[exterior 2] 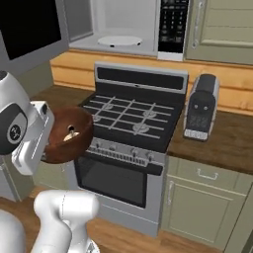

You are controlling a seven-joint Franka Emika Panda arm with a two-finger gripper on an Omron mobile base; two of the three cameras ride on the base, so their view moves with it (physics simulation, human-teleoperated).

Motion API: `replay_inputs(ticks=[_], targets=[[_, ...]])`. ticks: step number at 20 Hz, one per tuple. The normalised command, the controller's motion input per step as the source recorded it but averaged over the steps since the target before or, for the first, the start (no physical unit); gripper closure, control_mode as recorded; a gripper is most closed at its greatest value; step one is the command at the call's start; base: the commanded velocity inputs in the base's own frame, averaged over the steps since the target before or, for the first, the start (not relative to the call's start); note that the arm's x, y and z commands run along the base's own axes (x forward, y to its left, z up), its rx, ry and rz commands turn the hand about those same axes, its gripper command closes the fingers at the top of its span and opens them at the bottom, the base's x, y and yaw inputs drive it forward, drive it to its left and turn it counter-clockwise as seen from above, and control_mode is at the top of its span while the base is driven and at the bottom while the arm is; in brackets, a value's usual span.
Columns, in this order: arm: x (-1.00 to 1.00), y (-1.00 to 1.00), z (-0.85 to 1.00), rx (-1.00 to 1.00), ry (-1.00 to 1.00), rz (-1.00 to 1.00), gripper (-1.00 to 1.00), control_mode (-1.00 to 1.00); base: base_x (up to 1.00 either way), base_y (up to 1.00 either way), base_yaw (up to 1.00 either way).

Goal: Pick the mushroom from the sink and place it in the bowl. Then pick the bowl and place it in the microwave. Then close the microwave door and press the start button.

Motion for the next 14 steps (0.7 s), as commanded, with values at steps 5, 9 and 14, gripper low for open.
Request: replay_inputs(ticks=[5, 9, 14], targets=[[0.0, 0.0, 0.0, 0.0, 0.0, 0.0, 1.0, 1.0, 0.65, -0.22, 0.19], [0.0, 0.0, 0.0, 0.0, 0.0, 0.0, 1.0, 1.0, 0.39, -0.16, 0.24], [0.0, 0.0, 0.0, 0.0, 0.0, 0.0, 1.0, 1.0, 0.1, -0.03, 0.26]])
